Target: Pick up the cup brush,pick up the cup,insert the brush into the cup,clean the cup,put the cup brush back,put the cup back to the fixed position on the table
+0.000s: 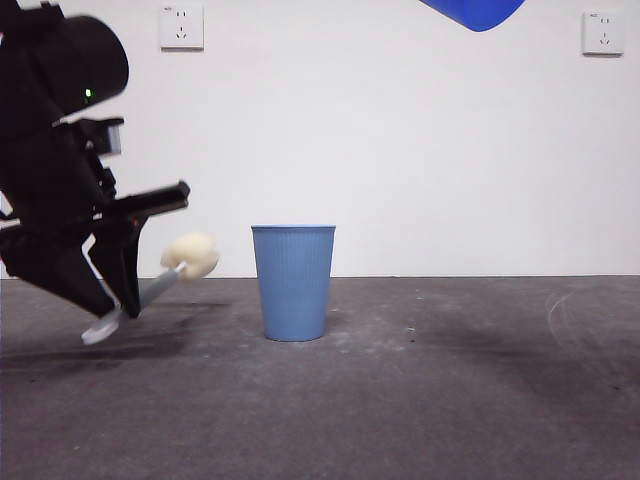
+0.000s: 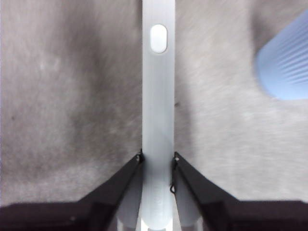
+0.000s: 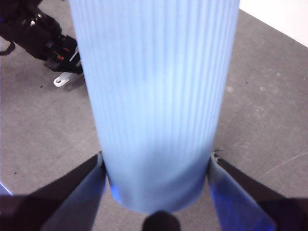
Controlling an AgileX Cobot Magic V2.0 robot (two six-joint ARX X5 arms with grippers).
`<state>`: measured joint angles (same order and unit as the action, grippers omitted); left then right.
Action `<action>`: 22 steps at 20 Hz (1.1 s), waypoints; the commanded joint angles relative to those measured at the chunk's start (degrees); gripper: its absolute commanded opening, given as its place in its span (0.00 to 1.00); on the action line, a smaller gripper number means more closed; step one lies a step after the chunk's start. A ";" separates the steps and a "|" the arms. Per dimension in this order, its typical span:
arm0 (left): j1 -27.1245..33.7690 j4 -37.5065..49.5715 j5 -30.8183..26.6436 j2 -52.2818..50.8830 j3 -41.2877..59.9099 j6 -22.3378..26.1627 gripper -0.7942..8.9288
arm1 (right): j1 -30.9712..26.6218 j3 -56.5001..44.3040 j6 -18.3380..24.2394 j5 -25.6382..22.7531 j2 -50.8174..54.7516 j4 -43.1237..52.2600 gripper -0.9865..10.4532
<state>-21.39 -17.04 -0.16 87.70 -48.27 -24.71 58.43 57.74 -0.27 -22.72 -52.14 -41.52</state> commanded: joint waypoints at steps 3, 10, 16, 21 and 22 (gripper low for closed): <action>0.20 1.79 -1.09 3.37 0.39 -0.33 0.07 | 0.09 0.17 -0.92 -0.28 0.02 0.74 0.08; 0.09 3.85 -1.33 5.68 0.39 -0.35 0.07 | 0.09 0.17 -1.09 -0.20 -0.11 0.57 0.08; 0.09 2.29 -0.42 6.03 0.35 -0.85 0.40 | 0.09 0.17 -1.27 0.11 -0.09 -0.44 0.08; 0.15 1.16 2.78 4.59 0.28 -0.50 0.44 | 0.09 0.17 -1.20 -0.04 -0.09 0.07 0.08; 0.26 0.50 2.78 3.80 0.28 -0.50 0.44 | 0.09 0.17 -1.03 -0.59 -0.09 0.79 0.08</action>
<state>-21.34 -16.32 2.55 91.53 -48.42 -25.15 58.43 57.74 -0.69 -23.11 -52.16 -41.45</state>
